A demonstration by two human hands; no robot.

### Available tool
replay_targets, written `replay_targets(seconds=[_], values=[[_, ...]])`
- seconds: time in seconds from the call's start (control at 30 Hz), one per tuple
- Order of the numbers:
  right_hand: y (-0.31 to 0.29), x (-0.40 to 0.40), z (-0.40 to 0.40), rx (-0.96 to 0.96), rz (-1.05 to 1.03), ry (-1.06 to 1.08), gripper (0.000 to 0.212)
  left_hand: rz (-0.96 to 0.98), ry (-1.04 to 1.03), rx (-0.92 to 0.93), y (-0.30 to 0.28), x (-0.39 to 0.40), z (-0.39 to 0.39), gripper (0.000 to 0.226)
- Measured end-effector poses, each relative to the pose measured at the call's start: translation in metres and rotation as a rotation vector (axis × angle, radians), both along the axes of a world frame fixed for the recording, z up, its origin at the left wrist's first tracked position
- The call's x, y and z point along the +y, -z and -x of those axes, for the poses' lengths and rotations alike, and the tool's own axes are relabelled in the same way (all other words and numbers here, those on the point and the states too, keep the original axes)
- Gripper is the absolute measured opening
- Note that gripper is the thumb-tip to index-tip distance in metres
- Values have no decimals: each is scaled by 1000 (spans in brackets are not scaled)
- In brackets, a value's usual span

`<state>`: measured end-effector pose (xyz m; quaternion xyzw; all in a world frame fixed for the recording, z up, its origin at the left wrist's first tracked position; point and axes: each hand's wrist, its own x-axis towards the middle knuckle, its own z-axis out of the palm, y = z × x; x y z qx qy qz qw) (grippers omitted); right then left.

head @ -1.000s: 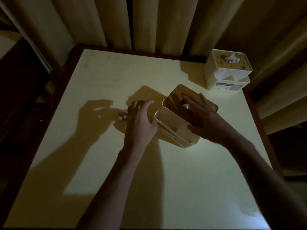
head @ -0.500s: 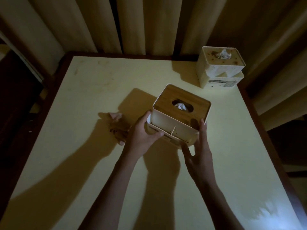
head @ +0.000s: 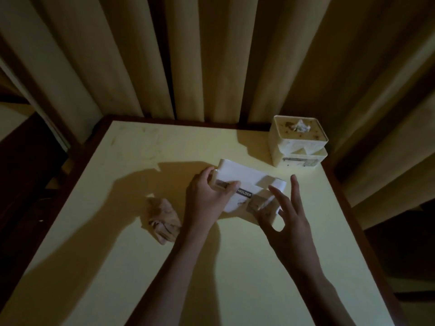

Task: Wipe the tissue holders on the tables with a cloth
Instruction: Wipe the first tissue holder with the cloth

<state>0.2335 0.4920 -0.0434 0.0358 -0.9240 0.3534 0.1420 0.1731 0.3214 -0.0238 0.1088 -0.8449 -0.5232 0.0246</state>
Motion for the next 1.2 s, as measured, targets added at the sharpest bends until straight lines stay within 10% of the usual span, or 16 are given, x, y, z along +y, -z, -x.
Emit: replay_targets(seconds=[0.17,0.47,0.97,1.2], values=[[-19,15,38,-102,82,-15,75,-118,-43,20,-7,-11,22,57],[-45,29,94,-294,60,5,67,538,-98,-232,71,-45,-19,71],[-40,33,101,-322,76,-5,70,522,-167,100,105,-83,-44,53],[-41,30,97,-307,113,-14,62,52,-211,237,58,-37,-37,39]])
